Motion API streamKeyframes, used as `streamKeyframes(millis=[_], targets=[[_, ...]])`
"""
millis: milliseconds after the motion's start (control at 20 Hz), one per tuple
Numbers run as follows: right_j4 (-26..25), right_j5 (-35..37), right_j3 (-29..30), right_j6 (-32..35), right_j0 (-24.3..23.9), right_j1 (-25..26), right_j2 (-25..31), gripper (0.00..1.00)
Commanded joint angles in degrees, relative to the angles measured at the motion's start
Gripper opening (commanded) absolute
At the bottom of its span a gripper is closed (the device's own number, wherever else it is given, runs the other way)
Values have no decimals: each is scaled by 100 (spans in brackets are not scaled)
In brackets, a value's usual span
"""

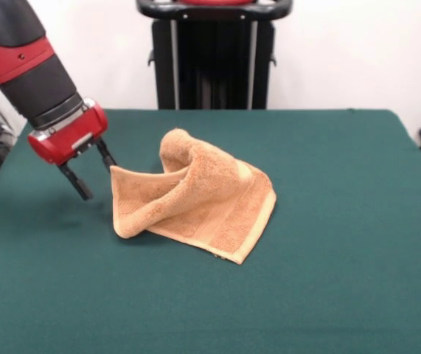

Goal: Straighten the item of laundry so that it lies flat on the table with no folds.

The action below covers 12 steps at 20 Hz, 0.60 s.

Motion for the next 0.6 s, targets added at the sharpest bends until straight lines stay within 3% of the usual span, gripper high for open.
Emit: streamKeyframes(millis=[50,600], targets=[[151,-242,87,-696,254,477,226,100],[117,-338,178,-643,204,512,327,100]])
